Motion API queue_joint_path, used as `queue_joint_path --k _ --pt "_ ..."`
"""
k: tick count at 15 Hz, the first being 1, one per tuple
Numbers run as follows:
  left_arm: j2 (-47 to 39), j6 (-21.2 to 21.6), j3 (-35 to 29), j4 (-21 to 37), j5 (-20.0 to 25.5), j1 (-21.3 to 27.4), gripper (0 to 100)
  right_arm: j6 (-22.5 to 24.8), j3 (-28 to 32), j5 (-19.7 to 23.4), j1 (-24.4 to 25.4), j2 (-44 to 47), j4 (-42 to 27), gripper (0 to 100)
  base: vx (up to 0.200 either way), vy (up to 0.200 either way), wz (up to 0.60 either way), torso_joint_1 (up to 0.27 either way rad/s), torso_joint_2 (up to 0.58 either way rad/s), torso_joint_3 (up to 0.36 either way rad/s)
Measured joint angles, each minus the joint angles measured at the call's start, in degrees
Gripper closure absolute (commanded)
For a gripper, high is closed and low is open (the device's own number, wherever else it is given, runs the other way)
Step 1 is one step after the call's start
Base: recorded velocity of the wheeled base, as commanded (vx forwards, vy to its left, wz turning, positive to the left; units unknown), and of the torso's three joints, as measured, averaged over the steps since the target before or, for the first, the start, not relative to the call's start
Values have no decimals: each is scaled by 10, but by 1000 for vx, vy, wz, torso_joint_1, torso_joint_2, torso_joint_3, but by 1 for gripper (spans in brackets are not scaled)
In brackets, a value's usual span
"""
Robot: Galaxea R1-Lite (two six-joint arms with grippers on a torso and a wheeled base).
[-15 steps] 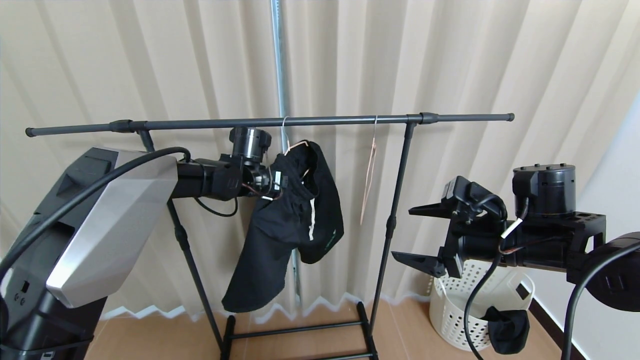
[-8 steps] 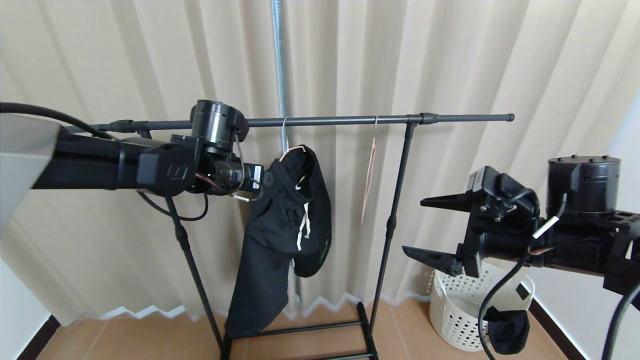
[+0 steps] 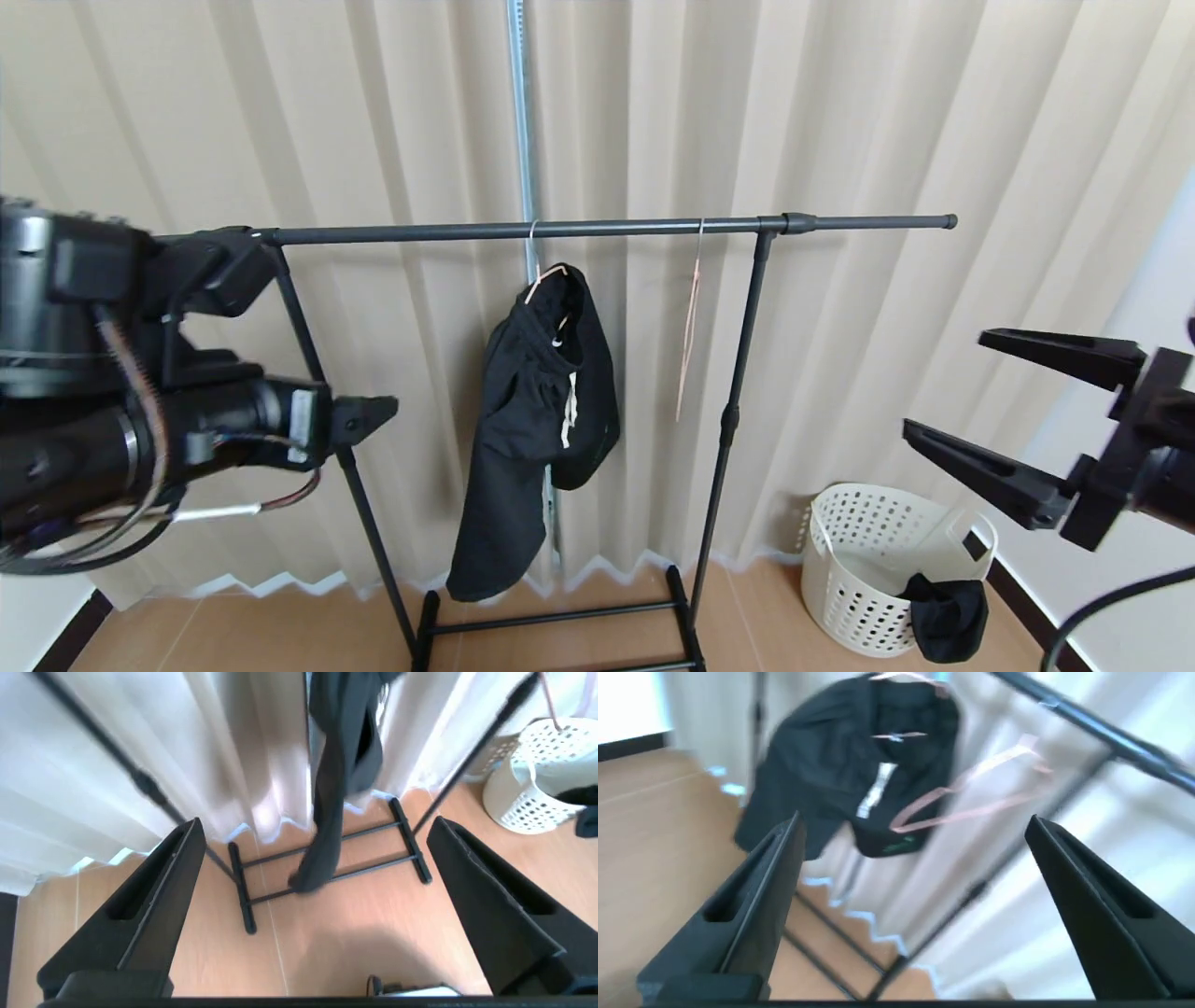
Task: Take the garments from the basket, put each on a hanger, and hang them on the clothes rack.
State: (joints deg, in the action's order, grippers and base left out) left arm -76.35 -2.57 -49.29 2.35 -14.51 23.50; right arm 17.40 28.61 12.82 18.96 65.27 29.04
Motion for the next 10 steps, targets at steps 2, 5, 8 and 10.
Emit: queue_joint_path --k 2,5,8,10 --pt "107 0 82 0 1 1 0 -3 -69 -64 1 -79 -1 0 0 0 0 0 0 0" --pt "267 1 225 0 2 2 0 -5 -173 -126 1 -206 -26 0 0 0 0 0 0 0" --pt "385 1 345 -1 5 3 0 -6 -235 -148 -5 -346 -132 0 0 0 0 0 0 0" --pt "434 1 395 -4 22 4 0 -6 -255 -153 -15 -440 -231 0 0 0 0 0 0 0"
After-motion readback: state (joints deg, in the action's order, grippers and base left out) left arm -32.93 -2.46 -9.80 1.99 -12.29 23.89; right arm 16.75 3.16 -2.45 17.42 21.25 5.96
